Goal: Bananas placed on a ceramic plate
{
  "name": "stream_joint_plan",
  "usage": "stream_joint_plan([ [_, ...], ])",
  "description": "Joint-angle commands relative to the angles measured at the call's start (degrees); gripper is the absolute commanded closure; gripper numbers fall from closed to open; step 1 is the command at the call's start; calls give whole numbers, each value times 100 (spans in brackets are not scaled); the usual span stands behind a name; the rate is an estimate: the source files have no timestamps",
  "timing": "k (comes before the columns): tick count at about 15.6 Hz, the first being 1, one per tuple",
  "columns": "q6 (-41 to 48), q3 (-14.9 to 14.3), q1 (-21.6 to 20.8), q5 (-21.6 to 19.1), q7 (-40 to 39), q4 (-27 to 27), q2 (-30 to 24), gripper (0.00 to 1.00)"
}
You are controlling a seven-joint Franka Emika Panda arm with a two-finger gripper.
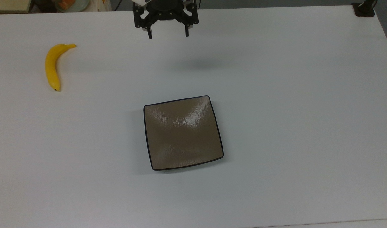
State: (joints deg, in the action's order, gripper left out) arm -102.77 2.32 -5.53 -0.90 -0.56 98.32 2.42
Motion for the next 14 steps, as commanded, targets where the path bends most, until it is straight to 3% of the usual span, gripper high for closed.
stream_joint_plan([
  [1, 100, -100, -45, -42, -84, 161, -216, 0],
  [14, 82, -100, -36, -42, -40, 161, -207, 0],
])
